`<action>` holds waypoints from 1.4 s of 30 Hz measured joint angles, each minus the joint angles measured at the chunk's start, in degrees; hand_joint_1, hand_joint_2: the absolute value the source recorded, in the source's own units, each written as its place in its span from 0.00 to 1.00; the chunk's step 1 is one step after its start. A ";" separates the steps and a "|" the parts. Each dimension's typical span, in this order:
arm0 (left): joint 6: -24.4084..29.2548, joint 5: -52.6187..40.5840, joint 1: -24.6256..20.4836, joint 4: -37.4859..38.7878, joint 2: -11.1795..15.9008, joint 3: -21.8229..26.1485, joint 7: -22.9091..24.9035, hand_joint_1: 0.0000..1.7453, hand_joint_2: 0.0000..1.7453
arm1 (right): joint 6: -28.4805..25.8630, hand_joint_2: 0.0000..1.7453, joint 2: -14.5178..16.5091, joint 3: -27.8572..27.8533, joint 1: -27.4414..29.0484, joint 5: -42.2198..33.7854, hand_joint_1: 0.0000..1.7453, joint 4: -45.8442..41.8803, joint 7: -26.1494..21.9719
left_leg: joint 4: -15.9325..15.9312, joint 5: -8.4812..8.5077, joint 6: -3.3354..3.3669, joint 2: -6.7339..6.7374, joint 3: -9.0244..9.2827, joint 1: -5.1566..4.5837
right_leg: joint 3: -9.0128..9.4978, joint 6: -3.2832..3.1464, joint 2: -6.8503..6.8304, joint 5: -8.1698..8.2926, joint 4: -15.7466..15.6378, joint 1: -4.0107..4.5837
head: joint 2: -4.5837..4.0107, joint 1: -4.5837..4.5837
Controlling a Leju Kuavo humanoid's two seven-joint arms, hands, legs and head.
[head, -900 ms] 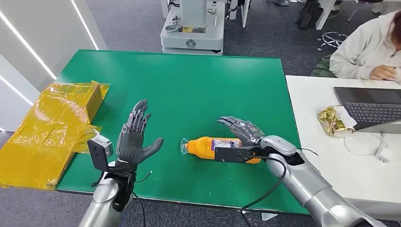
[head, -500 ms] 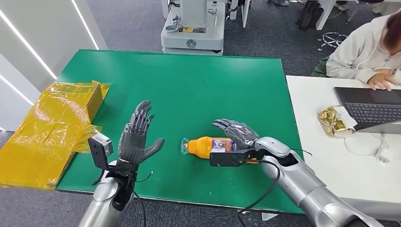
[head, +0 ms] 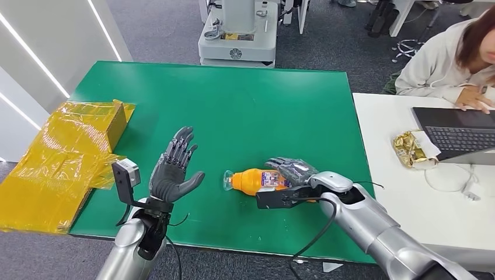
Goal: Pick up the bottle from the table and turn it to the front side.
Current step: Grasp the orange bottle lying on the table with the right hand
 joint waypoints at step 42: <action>0.44 -0.26 0.47 1.24 -0.28 0.07 0.33 0.00 1.00 | 0.49 1.00 -1.16 5.03 -0.30 3.45 0.00 1.39 9.28 | 0.01 0.00 0.00 0.00 0.01 0.00 | 0.01 0.00 0.00 0.00 0.00 0.00 | 0.00 0.00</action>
